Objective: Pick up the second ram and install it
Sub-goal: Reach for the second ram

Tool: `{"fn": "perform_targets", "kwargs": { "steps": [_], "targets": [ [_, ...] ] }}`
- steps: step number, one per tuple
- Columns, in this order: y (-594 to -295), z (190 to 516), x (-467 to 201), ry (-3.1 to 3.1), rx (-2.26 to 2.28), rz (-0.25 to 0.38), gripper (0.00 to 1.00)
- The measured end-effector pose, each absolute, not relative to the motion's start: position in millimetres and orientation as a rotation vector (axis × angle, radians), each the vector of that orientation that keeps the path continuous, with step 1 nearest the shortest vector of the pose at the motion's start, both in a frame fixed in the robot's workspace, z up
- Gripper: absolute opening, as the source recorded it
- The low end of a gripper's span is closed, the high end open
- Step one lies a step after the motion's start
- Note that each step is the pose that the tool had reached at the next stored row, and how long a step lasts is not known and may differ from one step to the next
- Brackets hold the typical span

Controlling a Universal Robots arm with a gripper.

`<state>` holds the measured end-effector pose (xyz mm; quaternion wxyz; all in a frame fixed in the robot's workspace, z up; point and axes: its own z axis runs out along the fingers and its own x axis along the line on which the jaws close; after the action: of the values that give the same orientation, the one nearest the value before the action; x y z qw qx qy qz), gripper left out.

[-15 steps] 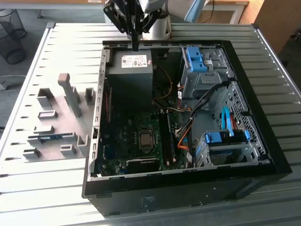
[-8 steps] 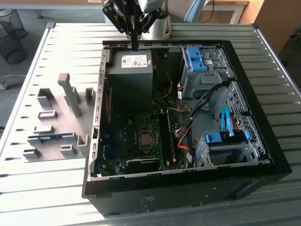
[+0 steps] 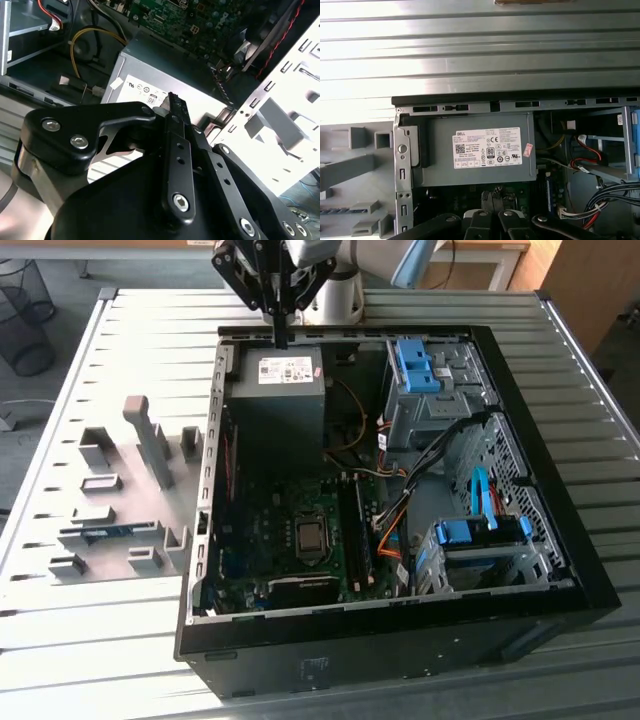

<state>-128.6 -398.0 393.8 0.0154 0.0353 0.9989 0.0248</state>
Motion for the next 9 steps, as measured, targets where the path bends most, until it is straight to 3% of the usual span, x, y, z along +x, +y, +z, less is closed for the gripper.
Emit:
{"fn": "perform_targets", "kwargs": {
  "steps": [9],
  "targets": [
    [-398.0, 393.8, -137.2, 3.108, 0.110, 0.077, 0.11]
  ]
}}
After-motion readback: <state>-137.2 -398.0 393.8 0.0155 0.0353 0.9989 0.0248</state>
